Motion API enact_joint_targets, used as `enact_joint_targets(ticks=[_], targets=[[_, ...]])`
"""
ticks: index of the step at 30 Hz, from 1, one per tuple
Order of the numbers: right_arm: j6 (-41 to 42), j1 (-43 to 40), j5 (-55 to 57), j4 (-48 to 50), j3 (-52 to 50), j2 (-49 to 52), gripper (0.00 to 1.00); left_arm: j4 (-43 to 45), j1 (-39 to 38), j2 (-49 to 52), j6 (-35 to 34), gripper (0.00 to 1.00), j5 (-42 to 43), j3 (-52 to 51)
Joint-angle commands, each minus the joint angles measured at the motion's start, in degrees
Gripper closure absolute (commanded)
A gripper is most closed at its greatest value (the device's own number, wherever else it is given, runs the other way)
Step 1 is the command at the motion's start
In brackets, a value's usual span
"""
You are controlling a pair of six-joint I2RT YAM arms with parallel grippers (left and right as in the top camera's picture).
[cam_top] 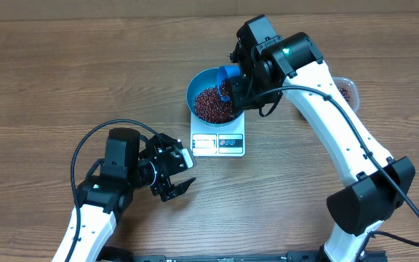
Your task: Scoop item into bowl and weigh 150g on scale
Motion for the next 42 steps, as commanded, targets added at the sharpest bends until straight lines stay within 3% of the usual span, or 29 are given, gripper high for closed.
enact_joint_targets(ticks=[1, 42], targets=[[0.22, -0.07, -0.09, 0.37, 1.70, -2.01, 0.96, 0.02, 0.24, 0.44, 1.07, 0.01, 0.92, -0.24], [0.68, -0.07, 4.24, 0.15, 1.49, -2.01, 0.96, 0.02, 0.24, 0.44, 1.07, 0.00, 0.92, -0.24]])
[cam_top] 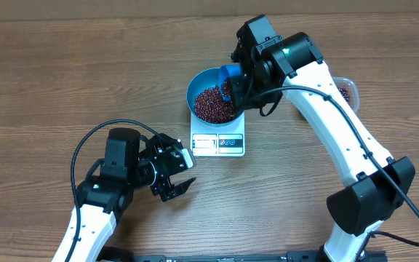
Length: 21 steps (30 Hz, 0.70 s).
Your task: Scoop item into bowl and weigh 150g on scale
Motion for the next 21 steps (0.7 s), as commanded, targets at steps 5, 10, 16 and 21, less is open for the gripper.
enact_joint_targets(ticks=[5, 10, 16, 21], targets=[[-0.26, -0.07, 1.81, 0.20, 1.49, -2.01, 0.96, 0.02, 0.24, 0.44, 1.07, 0.01, 0.92, -0.24], [-0.87, -0.07, 0.35, 0.24, 1.49, -2.01, 0.96, 0.02, 0.24, 0.44, 1.07, 0.00, 0.92, -0.24], [-0.87, -0.07, 0.33, 0.22, 1.49, -2.01, 0.96, 0.02, 0.24, 0.44, 1.07, 0.01, 0.92, -0.24], [-0.90, -0.07, 0.44, 0.26, 1.49, -2.01, 0.96, 0.02, 0.24, 0.44, 1.07, 0.00, 0.92, -0.24]])
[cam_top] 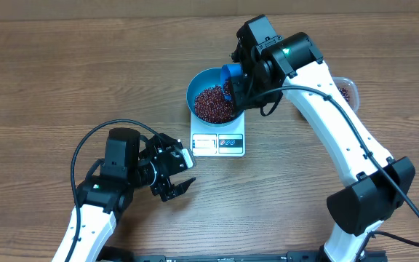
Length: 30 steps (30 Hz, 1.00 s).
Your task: Scoop item into bowl and weigh 150g on scale
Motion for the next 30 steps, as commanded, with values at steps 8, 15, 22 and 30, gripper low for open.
enact_joint_targets(ticks=[8, 15, 22, 30], targets=[[-0.35, -0.07, -0.46, 0.44, 1.49, -2.01, 0.96, 0.02, 0.24, 0.44, 1.07, 0.00, 0.94, -0.24], [-0.09, -0.07, -0.55, 0.50, 1.49, -2.01, 0.96, 0.02, 0.24, 0.44, 1.07, 0.01, 0.92, -0.26], [0.37, -0.07, 0.50, 0.37, 1.49, -2.01, 0.96, 0.02, 0.24, 0.44, 1.07, 0.00, 0.92, -0.24], [-0.17, -0.07, -1.29, 0.63, 1.49, -2.01, 0.96, 0.02, 0.24, 0.44, 1.07, 0.01, 0.92, -0.24]])
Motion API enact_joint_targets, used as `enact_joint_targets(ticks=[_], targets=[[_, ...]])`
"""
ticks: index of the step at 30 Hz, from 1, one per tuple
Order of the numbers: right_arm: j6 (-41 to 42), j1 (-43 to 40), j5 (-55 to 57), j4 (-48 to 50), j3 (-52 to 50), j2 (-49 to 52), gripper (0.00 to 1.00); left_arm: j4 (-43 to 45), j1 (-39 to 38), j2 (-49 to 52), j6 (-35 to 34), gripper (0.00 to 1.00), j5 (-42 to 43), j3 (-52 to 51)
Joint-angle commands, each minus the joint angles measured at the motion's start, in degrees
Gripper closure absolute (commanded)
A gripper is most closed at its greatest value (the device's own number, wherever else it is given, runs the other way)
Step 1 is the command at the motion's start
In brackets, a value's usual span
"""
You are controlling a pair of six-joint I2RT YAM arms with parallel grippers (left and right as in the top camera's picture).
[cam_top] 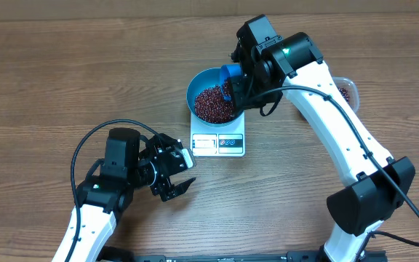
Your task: Scoop item into bowl and weigh 150g on scale
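Note:
A blue bowl (204,81) heaped with dark red beans (212,104) stands on a white scale (218,140) in the overhead view. My right gripper (237,81) hangs over the bowl's right rim, shut on a blue scoop (230,73) tilted above the beans. The scale's display is too small to read. My left gripper (183,173) rests low over the table, left of and below the scale, open and holding nothing.
A clear container of beans (346,90) sits at the right, mostly hidden behind the right arm. The left arm's black cable (86,145) loops over the table at lower left.
The blue scoop looks very slightly shifted at the bowl's right rim. Both arms, the bowl and the scale are where they were.
Throughout, my right gripper held the blue scoop over the right rim of the bean-filled bowl on the scale, with only small changes in the scoop's tilt. My left gripper stayed open beside the scale the whole time.

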Motion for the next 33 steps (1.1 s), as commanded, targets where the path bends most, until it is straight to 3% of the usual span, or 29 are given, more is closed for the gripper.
enact_joint_targets(ticks=[1, 33], targets=[[-0.24, -0.07, -0.46, 0.50, 1.49, -2.01, 0.96, 0.02, 0.24, 0.44, 1.09, 0.00, 0.92, -0.24], [-0.02, -0.07, -0.24, 0.20, 1.49, -2.01, 0.96, 0.02, 0.24, 0.44, 1.09, 0.01, 0.92, -0.24]])
